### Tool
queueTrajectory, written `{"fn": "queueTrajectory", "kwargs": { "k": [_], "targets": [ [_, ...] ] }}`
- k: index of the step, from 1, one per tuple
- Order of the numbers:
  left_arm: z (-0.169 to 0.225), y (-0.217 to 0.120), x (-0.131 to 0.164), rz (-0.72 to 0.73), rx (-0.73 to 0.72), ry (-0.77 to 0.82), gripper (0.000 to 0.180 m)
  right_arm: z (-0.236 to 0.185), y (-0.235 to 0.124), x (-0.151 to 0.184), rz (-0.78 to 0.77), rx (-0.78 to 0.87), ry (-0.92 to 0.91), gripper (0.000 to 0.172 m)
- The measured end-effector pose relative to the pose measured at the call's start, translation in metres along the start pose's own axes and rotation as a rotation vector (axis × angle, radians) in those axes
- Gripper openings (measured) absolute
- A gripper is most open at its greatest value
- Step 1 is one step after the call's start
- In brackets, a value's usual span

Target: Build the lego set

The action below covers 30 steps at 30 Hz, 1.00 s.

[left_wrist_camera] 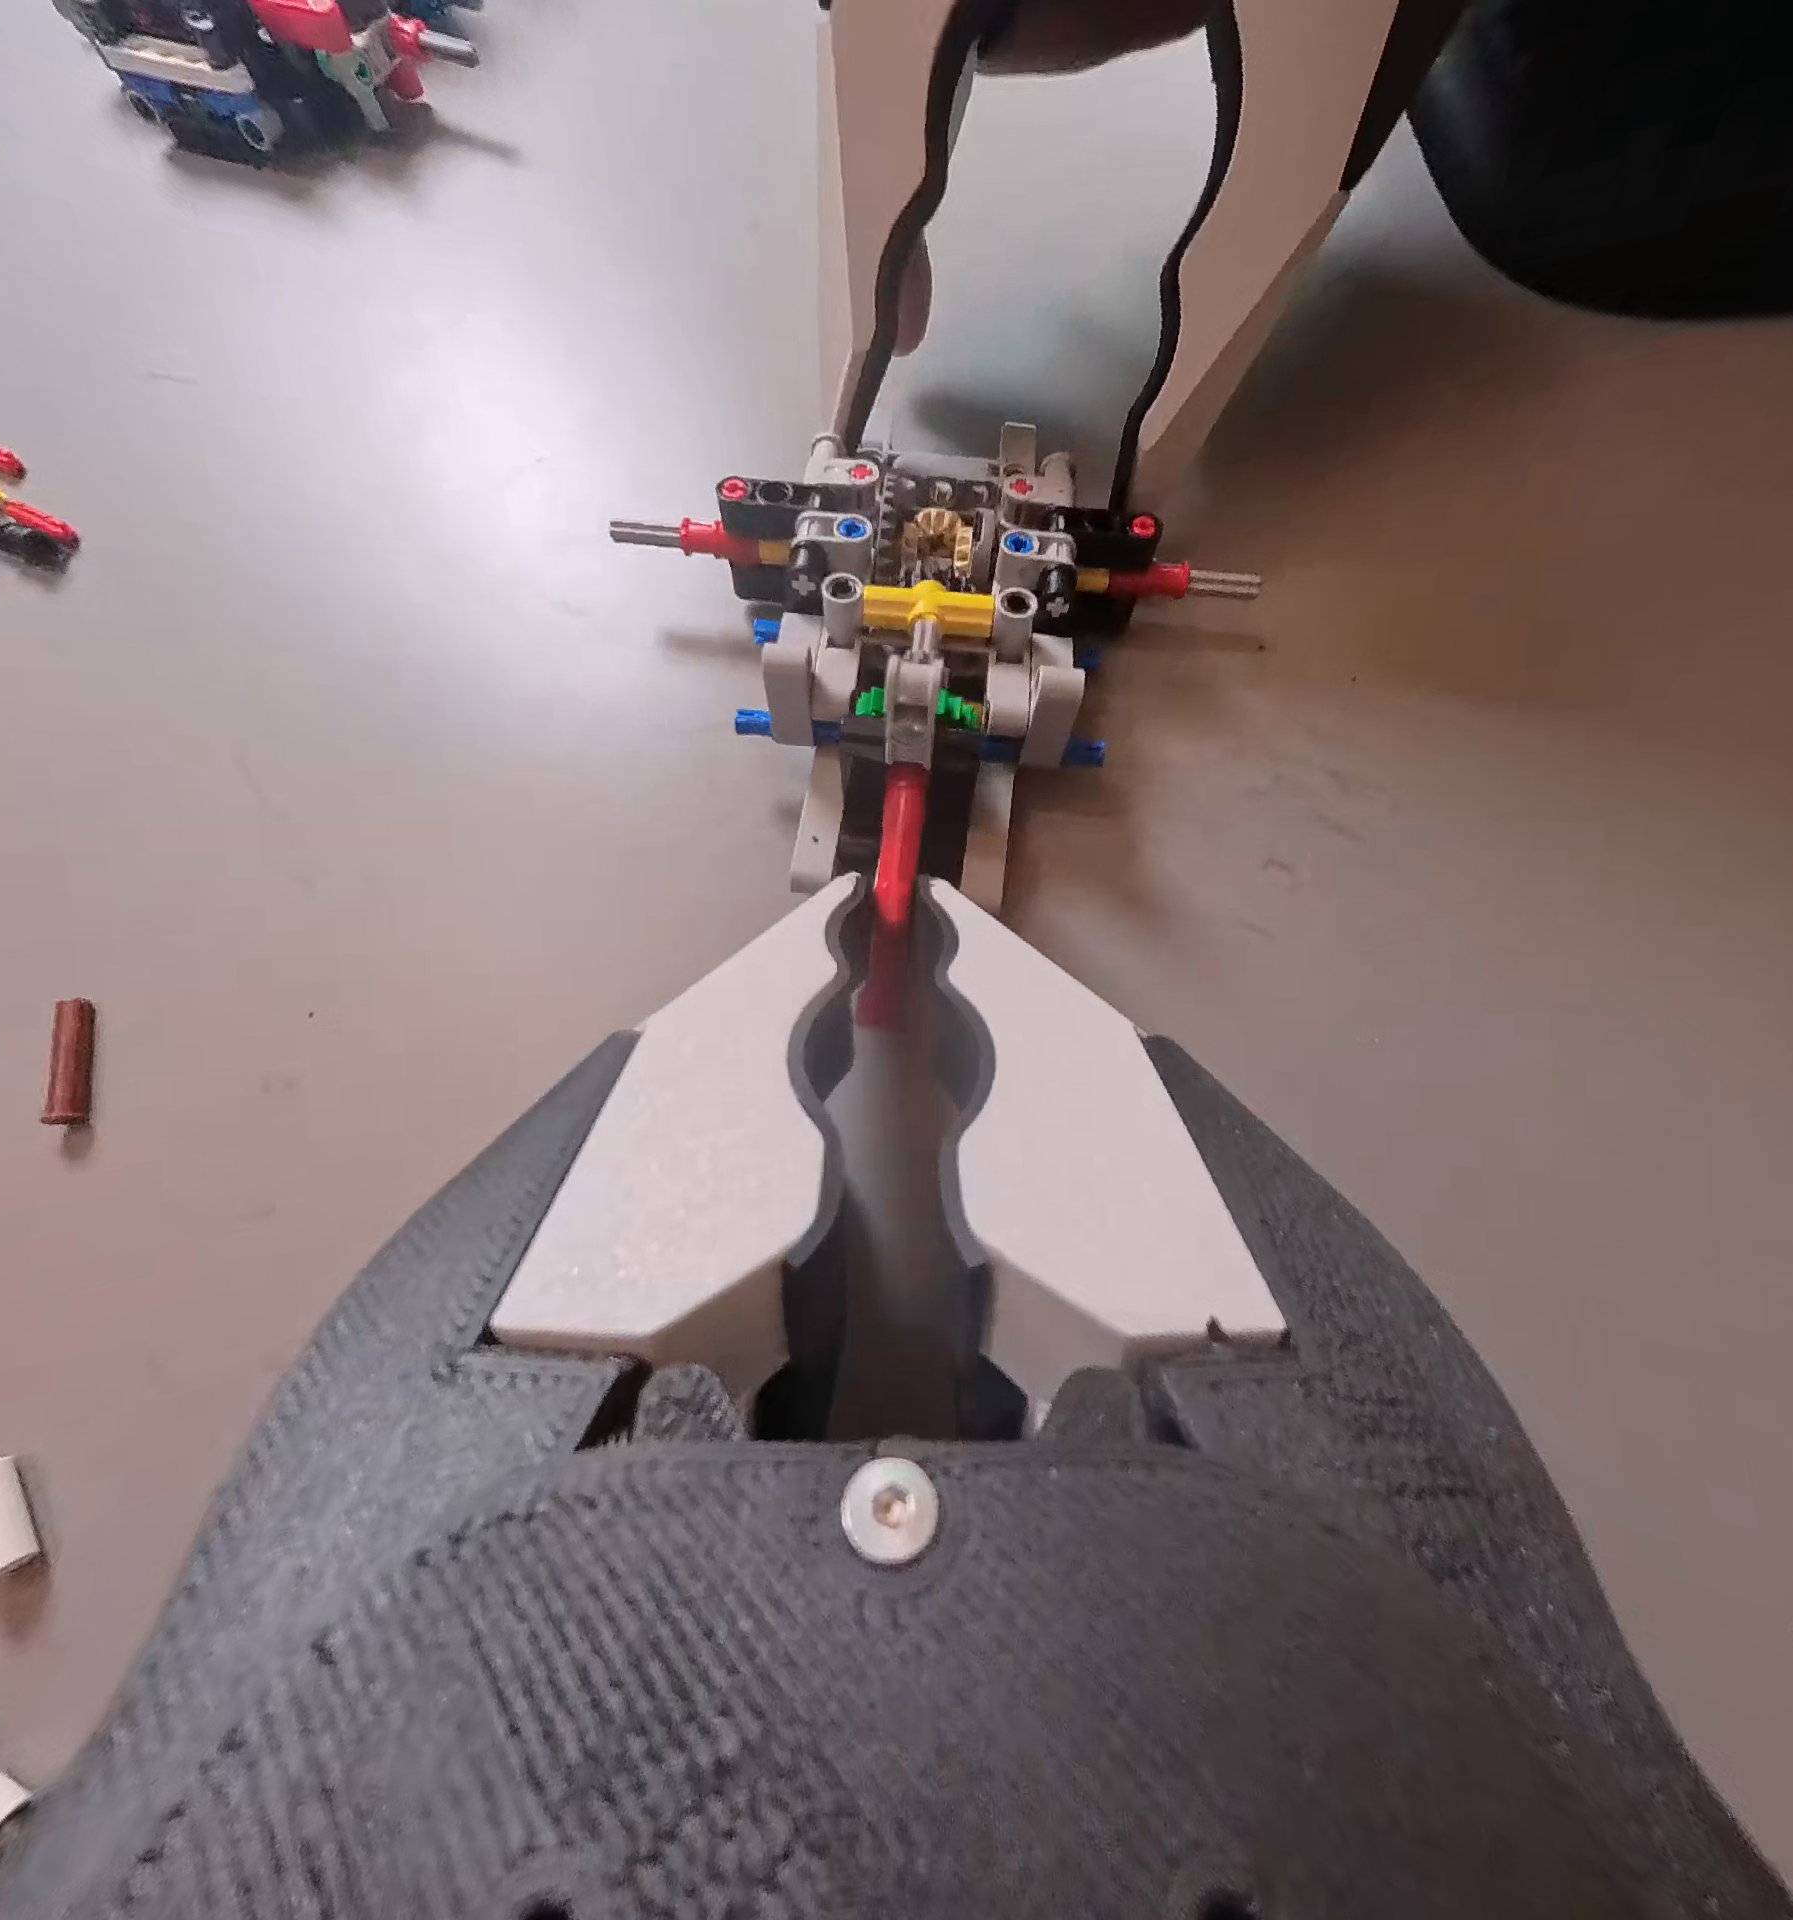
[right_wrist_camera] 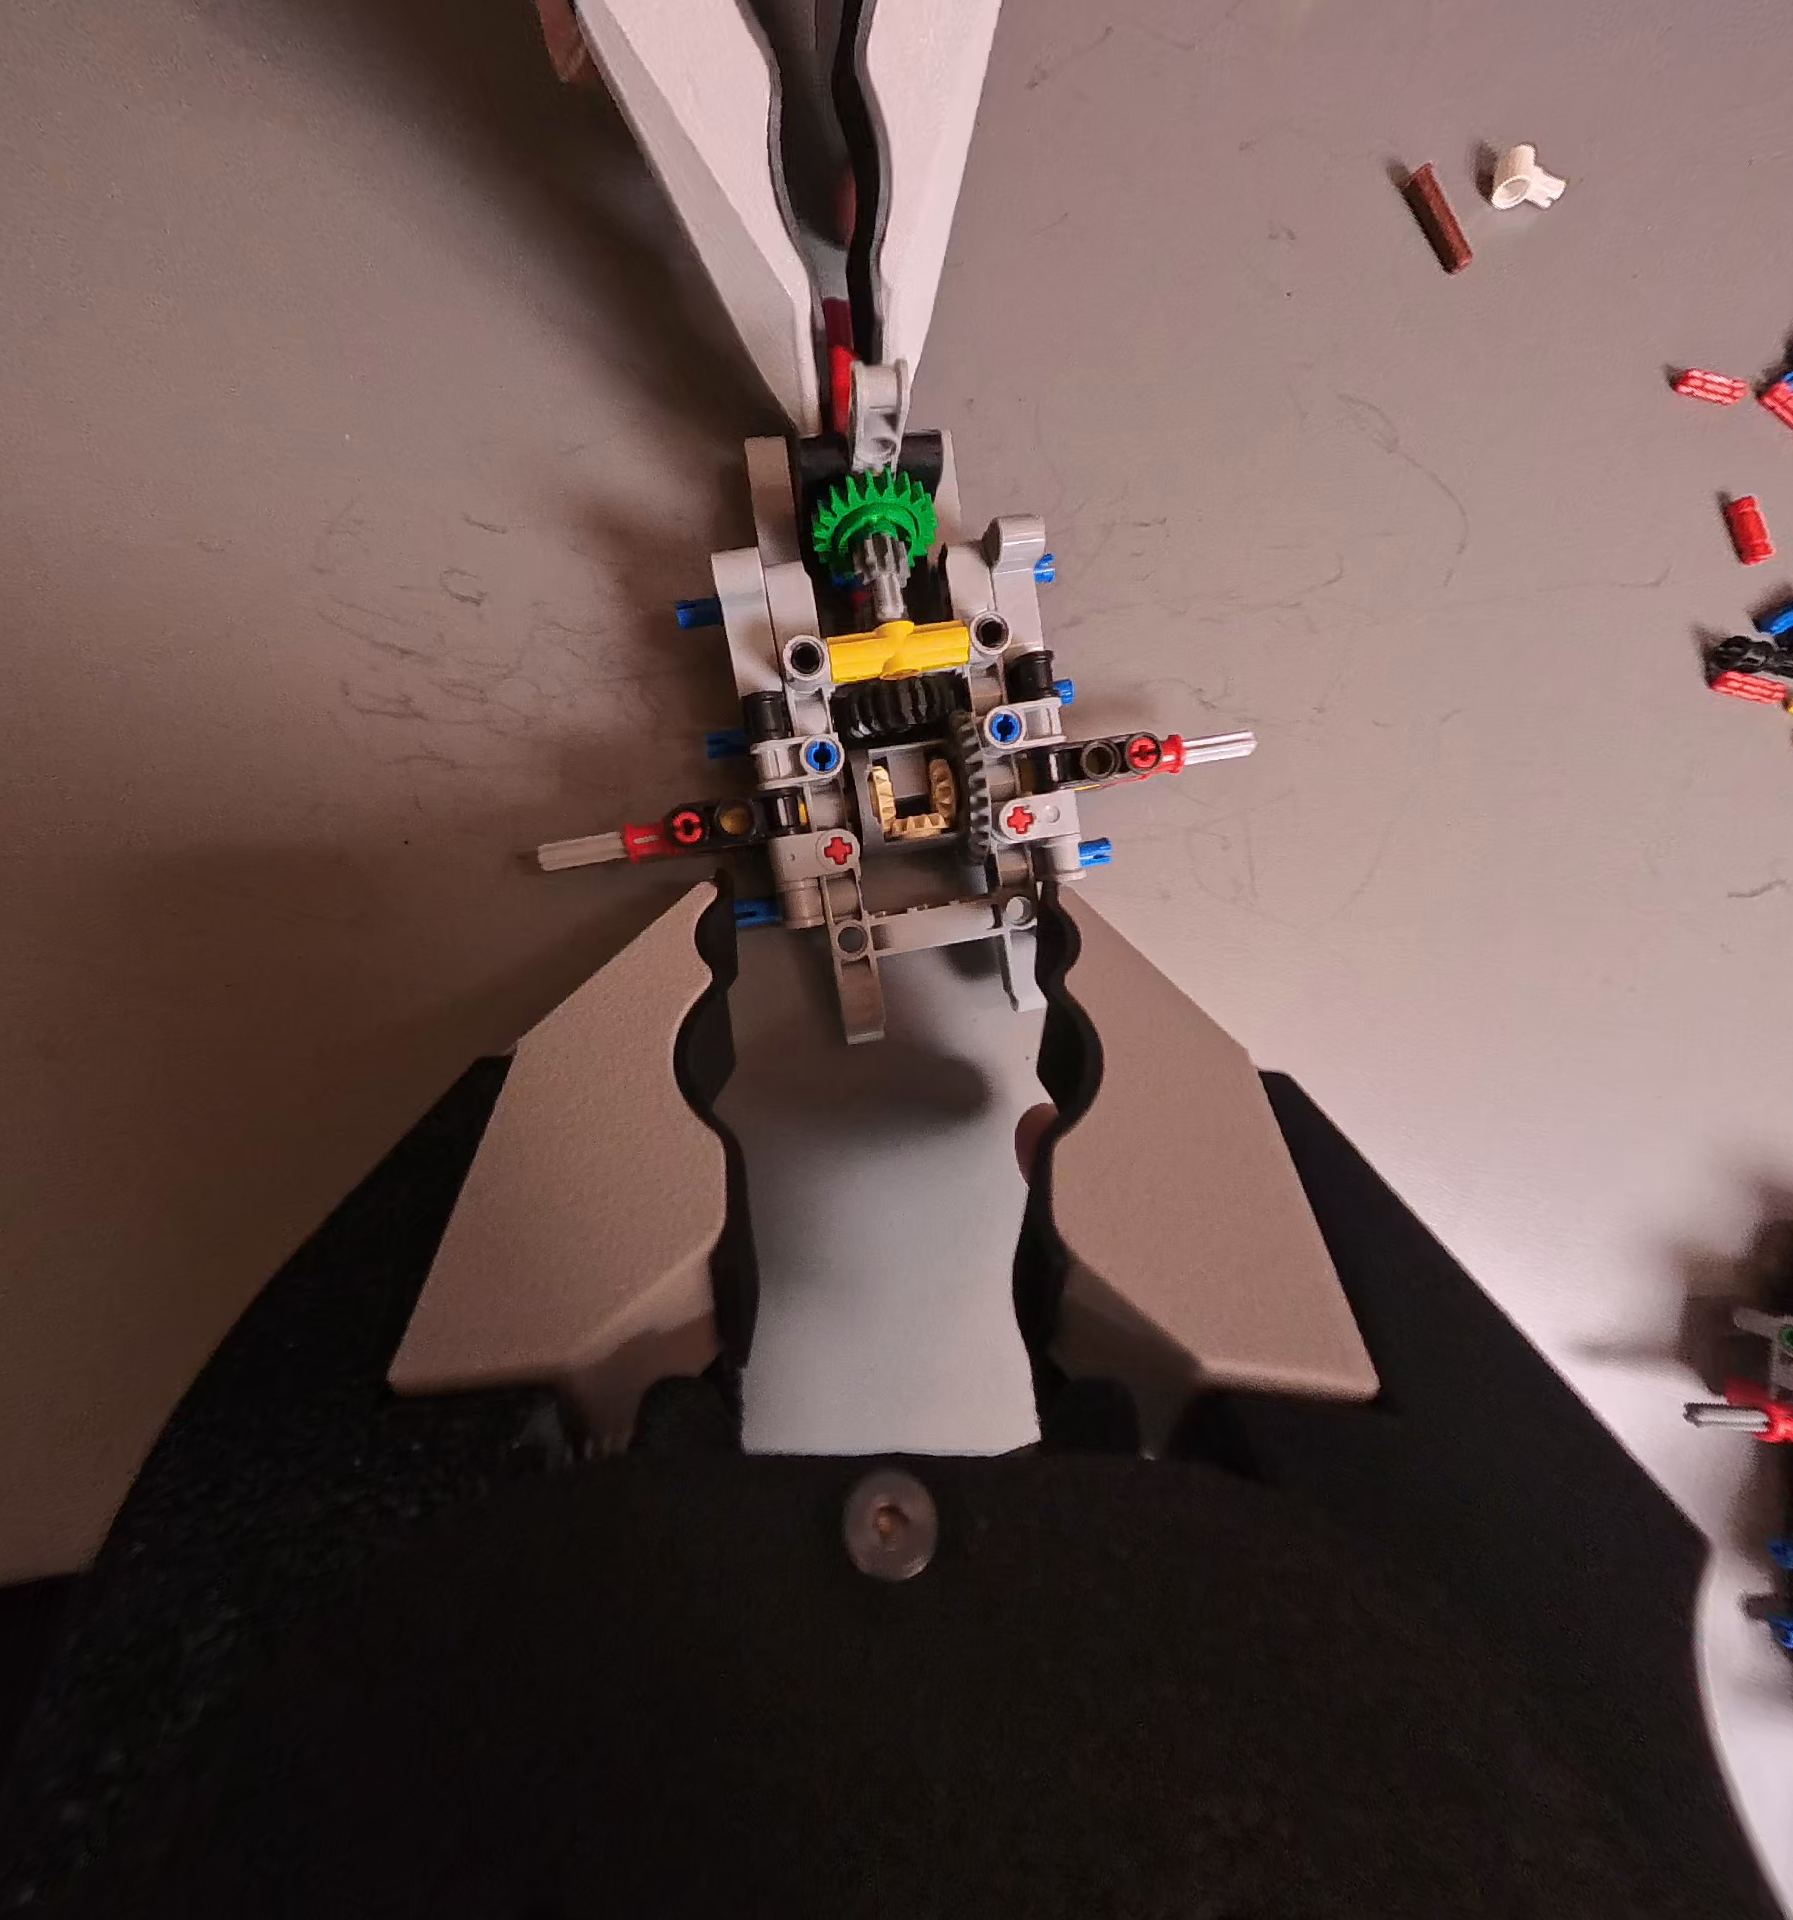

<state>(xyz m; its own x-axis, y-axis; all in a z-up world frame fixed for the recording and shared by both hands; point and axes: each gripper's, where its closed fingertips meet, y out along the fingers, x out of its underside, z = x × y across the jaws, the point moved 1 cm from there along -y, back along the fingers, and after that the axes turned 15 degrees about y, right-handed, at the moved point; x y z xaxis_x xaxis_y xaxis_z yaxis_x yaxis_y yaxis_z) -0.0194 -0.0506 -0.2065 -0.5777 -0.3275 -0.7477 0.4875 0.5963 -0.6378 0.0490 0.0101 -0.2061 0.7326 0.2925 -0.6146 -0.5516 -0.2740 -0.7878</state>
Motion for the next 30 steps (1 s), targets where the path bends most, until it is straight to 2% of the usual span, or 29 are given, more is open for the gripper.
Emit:
{"fn": "queueTrajectory", "kwargs": {
  "k": [4, 17, 22, 30],
  "targets": [
    [-0.002, -0.008, -0.010, 0.102, 0.043, -0.077, 0.005, 0.000, -0.003, -0.001, 0.012, -0.009, 0.011, 0.056],
    [-0.006, -0.024, -0.025, 0.282, 0.148, -0.246, 0.004, -0.002, -0.009, 0.001, -0.019, 0.012, -0.010, 0.056],
    [-0.011, -0.029, -0.025, 0.305, 0.137, -0.256, 0.004, 0.000, -0.012, 0.002, -0.008, 0.009, 0.008, 0.056],
    [-0.006, -0.018, -0.025, 0.272, 0.111, -0.222, 0.005, -0.004, -0.007, 0.004, -0.024, -0.006, 0.023, 0.056]
  ]
}}
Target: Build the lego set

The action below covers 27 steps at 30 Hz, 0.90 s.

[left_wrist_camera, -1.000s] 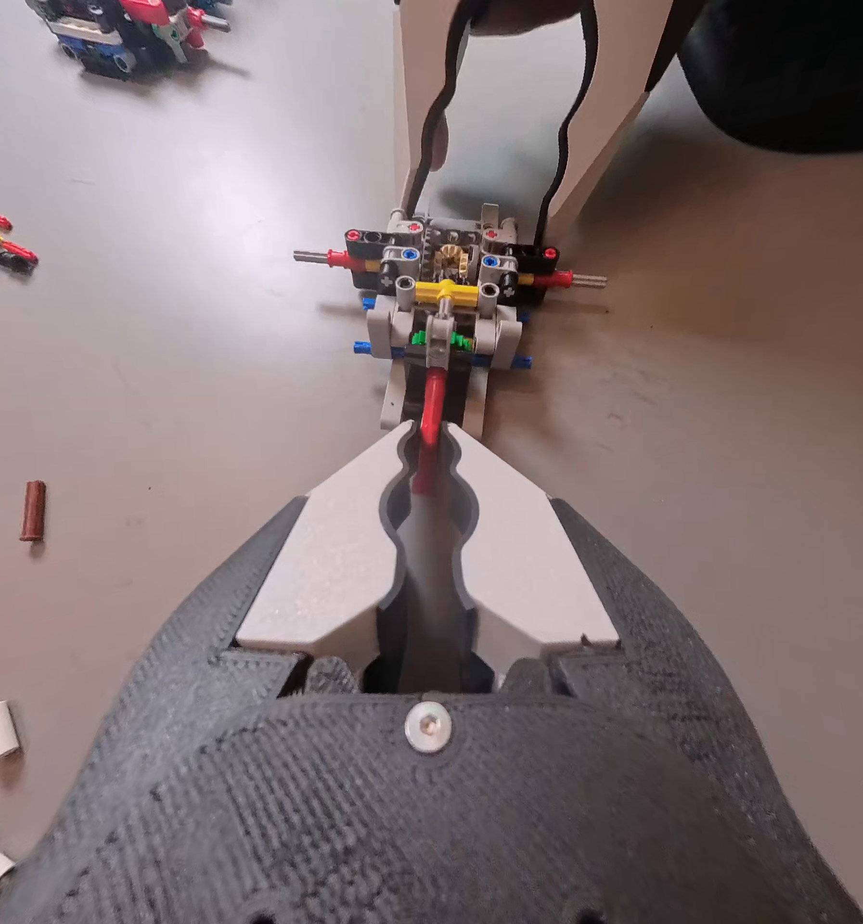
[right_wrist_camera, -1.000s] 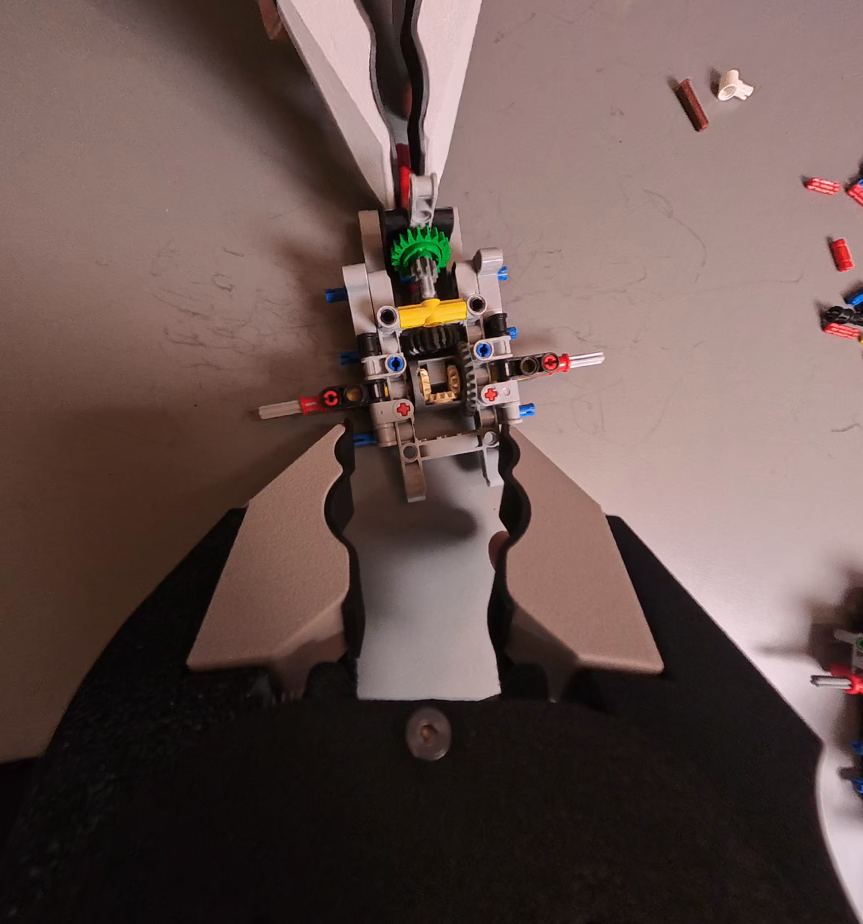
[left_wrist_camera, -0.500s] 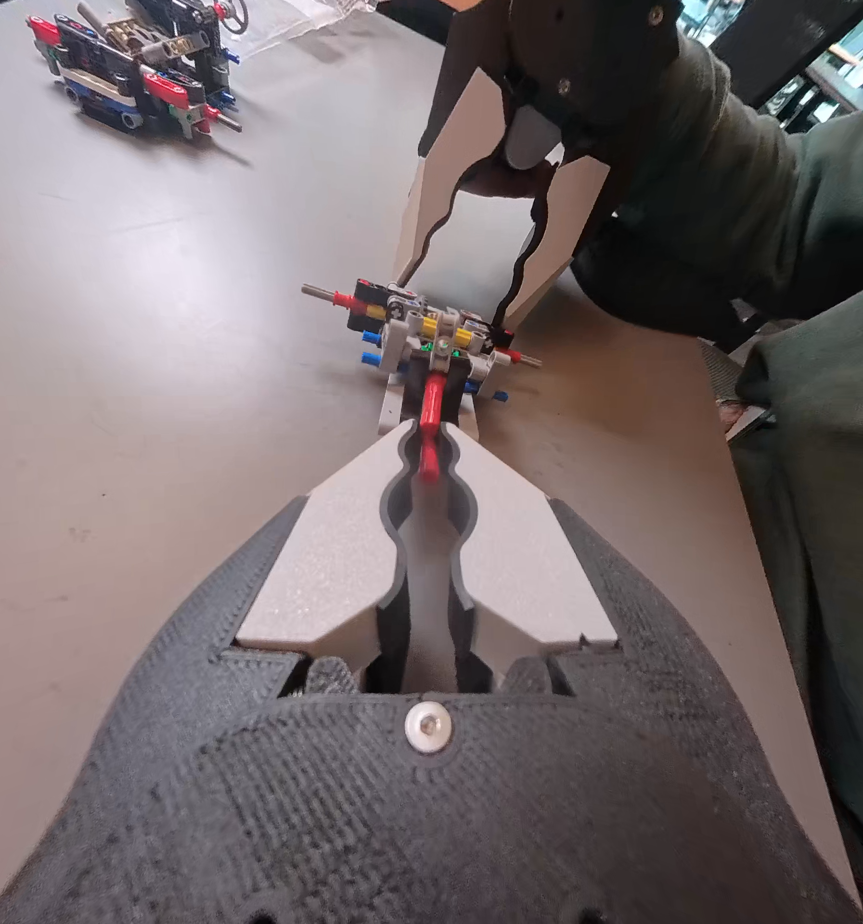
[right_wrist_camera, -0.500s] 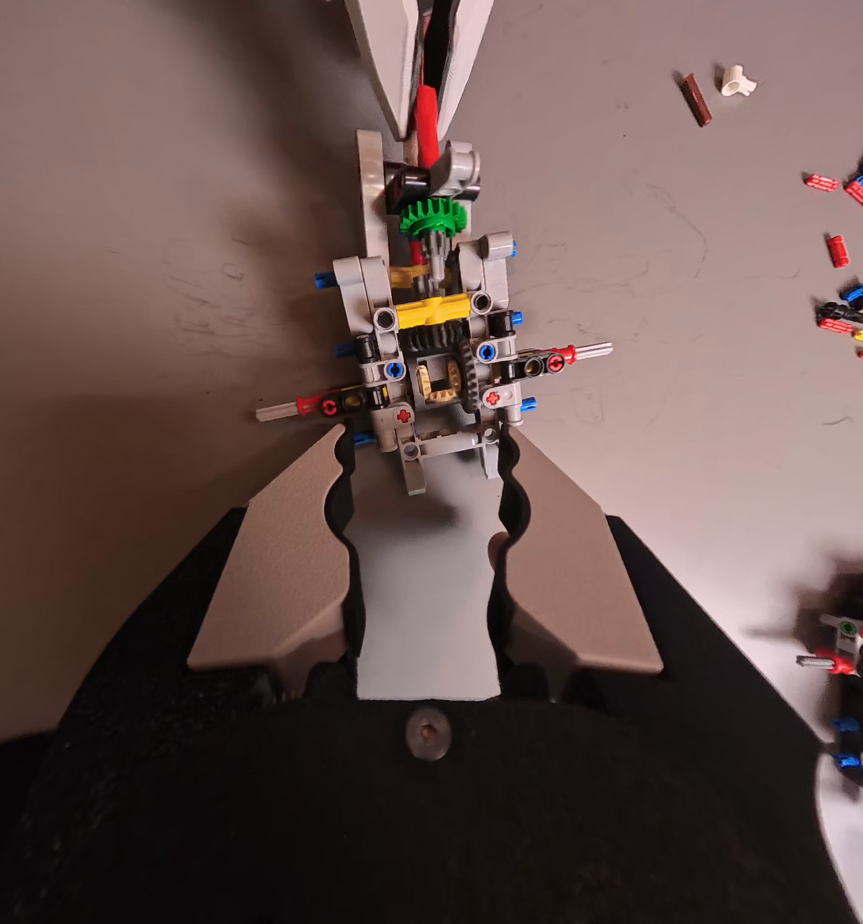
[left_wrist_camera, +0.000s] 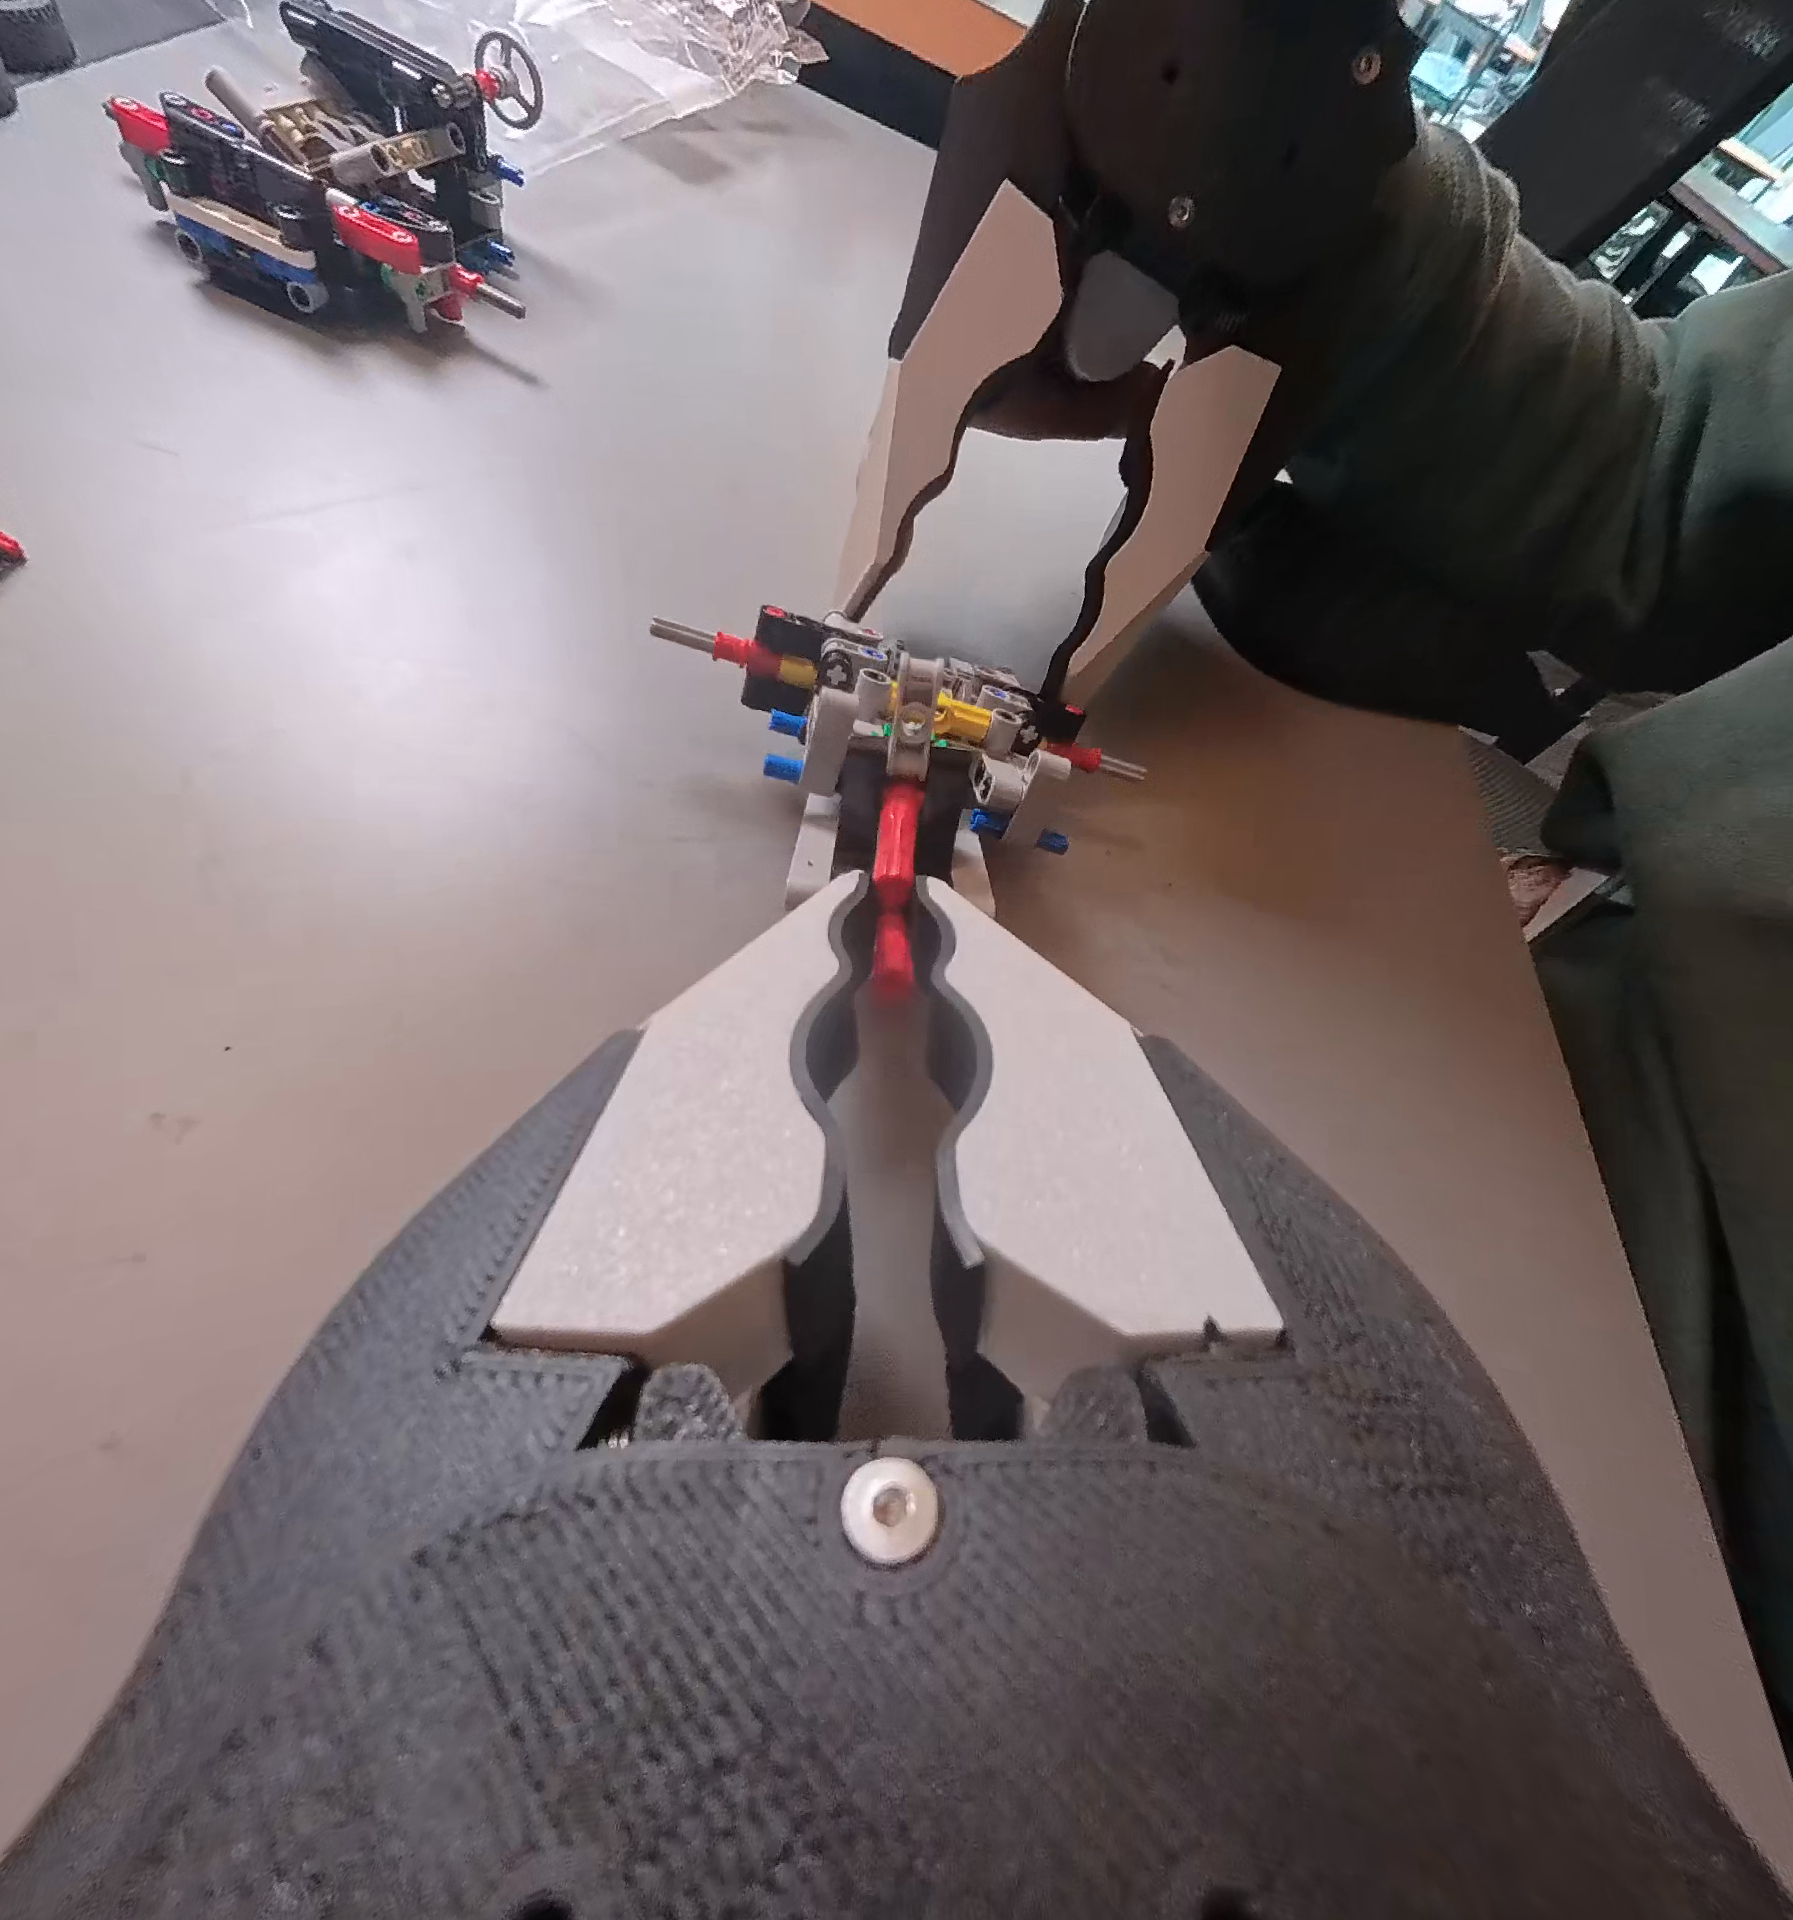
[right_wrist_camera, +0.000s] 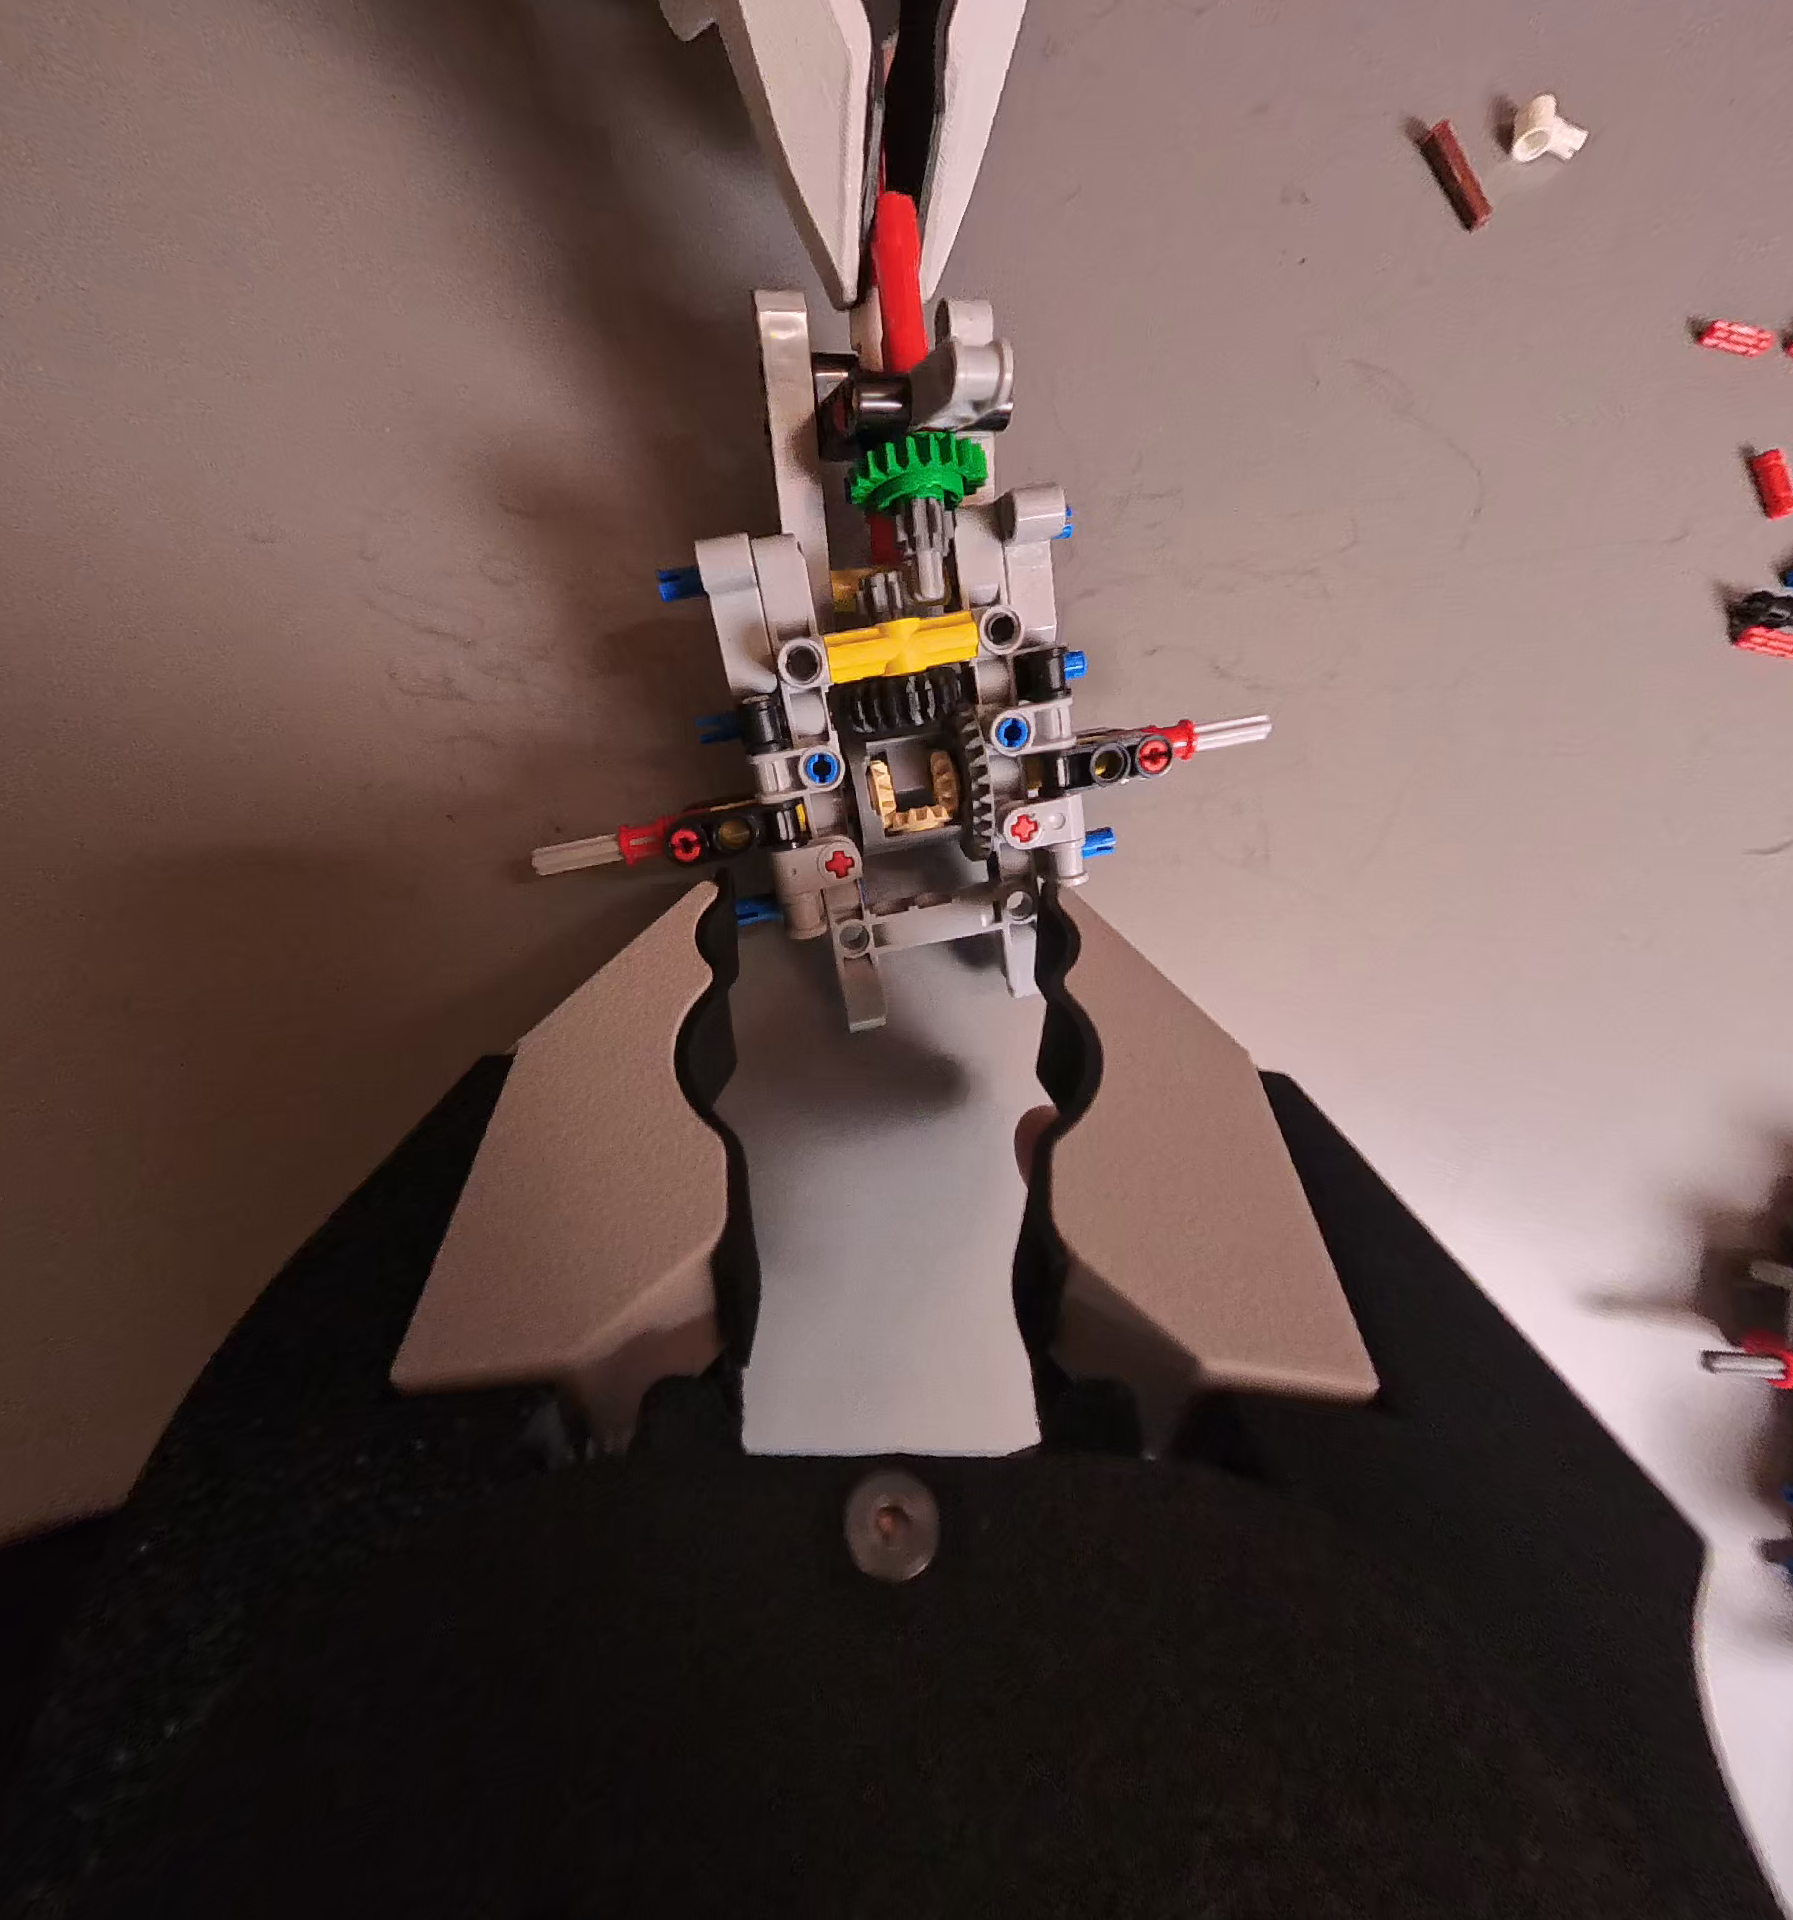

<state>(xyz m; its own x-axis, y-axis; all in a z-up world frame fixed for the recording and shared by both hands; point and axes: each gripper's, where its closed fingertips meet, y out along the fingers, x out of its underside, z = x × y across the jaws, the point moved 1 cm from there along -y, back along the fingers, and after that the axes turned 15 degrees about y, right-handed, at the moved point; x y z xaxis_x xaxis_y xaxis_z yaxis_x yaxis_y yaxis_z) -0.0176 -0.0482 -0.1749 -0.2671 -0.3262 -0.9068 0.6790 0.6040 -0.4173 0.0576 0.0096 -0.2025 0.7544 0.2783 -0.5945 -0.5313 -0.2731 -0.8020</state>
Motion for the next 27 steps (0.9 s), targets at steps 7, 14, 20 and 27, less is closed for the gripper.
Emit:
{"fn": "queueTrajectory", "kwargs": {
  "k": [7, 14, 20, 27],
  "targets": [
    [-0.002, 0.006, 0.014, -0.108, -0.055, 0.097, 0.005, 0.001, 0.004, 0.000, 0.018, -0.013, 0.021, 0.056],
    [0.000, 0.015, 0.031, -0.275, -0.126, 0.285, 0.005, 0.001, 0.005, -0.001, 0.034, -0.021, 0.018, 0.056],
    [-0.001, 0.017, 0.031, -0.291, -0.147, 0.348, 0.005, 0.004, 0.004, 0.000, 0.030, -0.010, 0.015, 0.056],
    [-0.001, 0.019, 0.030, -0.287, -0.153, 0.376, 0.005, 0.005, 0.004, 0.001, 0.021, 0.008, -0.010, 0.056]
  ]
}}
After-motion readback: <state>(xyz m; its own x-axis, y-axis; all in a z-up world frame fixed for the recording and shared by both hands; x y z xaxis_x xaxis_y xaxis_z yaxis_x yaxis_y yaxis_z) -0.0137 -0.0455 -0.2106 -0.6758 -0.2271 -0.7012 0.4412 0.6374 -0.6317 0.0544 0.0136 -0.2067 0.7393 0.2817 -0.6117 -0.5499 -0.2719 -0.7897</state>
